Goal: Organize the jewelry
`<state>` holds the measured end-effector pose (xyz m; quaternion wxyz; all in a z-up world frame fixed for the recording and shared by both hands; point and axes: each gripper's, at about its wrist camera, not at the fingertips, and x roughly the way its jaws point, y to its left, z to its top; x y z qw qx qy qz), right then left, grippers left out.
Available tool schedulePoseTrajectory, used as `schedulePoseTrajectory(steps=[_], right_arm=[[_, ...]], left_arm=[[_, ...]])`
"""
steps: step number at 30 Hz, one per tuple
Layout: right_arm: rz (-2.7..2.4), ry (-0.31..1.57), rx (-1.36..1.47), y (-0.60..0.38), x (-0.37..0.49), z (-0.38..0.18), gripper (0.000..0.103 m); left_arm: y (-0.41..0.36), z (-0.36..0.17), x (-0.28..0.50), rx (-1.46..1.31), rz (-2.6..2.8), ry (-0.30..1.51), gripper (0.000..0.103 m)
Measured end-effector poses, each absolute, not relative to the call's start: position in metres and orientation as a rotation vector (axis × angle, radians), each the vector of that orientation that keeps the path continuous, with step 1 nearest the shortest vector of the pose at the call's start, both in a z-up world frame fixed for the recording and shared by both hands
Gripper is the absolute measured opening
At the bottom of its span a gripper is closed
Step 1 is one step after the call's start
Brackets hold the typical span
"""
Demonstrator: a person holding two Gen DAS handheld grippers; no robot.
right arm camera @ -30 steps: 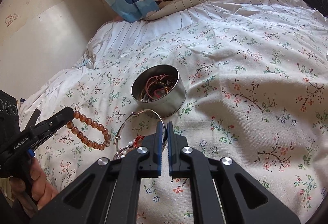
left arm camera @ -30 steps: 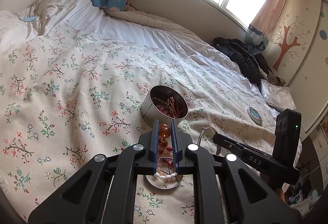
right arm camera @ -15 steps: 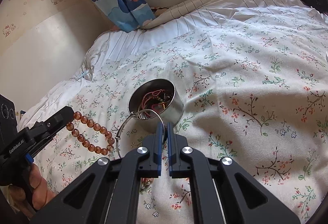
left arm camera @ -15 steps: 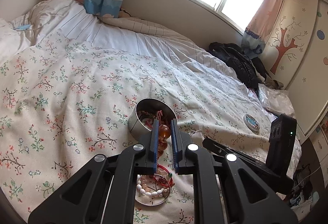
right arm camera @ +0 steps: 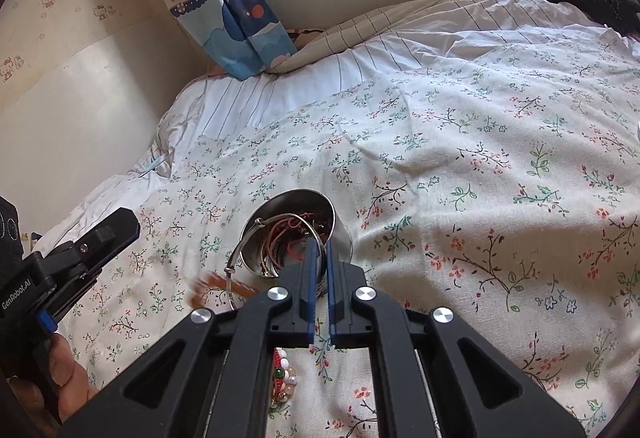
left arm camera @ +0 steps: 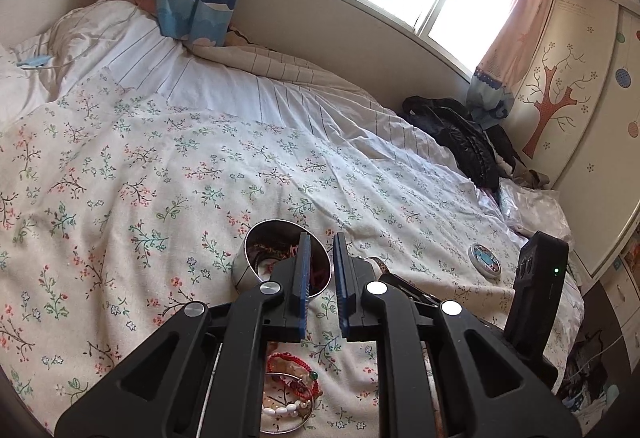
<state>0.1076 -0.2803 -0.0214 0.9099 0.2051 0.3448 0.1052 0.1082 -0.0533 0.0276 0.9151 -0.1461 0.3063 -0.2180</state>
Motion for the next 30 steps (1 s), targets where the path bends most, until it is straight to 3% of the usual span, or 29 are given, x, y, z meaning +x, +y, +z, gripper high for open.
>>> schedulePoseTrajectory(steps=[6,13,15,16,17,22,24,27,30], right_arm=[[0.207,0.716,0.423,-0.284,0.11,-0.023,0.006],[0.18,0.722,0.45,-0.292,0.107,-0.026,0.006],[0.18,0.722,0.455,-0.293,0.108,-0.025,0.006],[0.181,0.721,0.455,-0.293,0.107,-0.025,0.006],[0.181,0.722,0.455,-0.293,0.107,-0.025,0.006],[0.183,0.722,0.46,-0.295,0.108,-0.025,0.008],[0.186,0.721,0.463,-0.296,0.108,-0.024,0.009],[0.191,0.714,0.469,-0.297,0.107,-0.023,0.01],[0.195,0.712,0.471,-0.296,0.106,-0.023,0.011]], left_arm=[[-0.052,0.025,0.108,-0.236,-0.458,0.657,0.011],[-0.063,-0.049,0.129,-0.049,-0.449,1.023,0.016],[-0.065,-0.051,0.13,-0.034,-0.436,1.014,0.021],[-0.067,-0.051,0.132,-0.027,-0.431,1.003,0.03],[-0.071,-0.052,0.134,-0.012,-0.422,0.996,0.033],[-0.099,-0.064,0.145,0.131,-0.398,0.993,0.034],[-0.106,-0.073,0.148,0.174,-0.397,1.023,0.034],[-0.115,-0.083,0.144,0.28,-0.385,1.04,0.013],[-0.112,-0.077,0.138,0.292,-0.37,1.022,0.011]])
